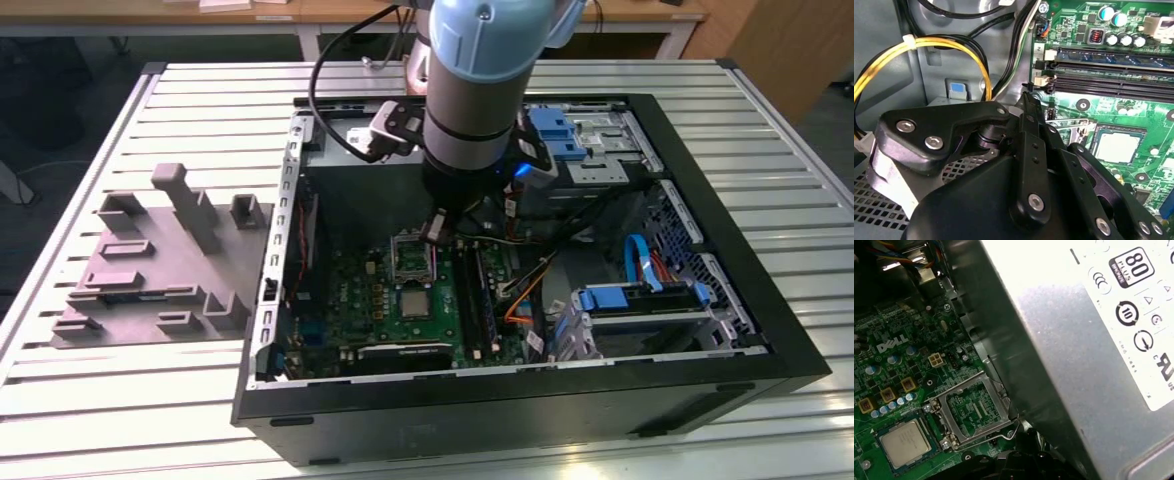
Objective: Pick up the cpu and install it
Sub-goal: 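Close the cpu cover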
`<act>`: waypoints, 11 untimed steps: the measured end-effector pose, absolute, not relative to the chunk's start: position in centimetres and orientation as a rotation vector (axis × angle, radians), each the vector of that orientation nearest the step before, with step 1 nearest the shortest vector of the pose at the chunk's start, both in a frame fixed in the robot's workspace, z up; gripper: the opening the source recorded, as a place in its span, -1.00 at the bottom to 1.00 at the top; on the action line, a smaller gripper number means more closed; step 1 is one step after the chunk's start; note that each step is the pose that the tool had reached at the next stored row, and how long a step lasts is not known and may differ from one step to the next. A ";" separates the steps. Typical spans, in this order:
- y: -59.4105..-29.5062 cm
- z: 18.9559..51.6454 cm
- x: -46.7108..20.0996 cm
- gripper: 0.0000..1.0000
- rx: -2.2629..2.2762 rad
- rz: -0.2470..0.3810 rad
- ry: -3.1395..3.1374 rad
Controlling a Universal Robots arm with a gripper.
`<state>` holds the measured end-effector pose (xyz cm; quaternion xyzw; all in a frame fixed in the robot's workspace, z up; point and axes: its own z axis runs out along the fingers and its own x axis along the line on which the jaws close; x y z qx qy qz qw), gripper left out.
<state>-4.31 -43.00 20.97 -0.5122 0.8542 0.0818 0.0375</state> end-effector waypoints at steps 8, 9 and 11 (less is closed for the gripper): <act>-42.7 20.6 -4.4 -0.79 -1.571 0.251 2.622; -42.7 20.6 -4.5 -0.79 -1.571 0.251 2.622; -42.7 20.5 -4.5 -0.79 -1.571 0.251 2.621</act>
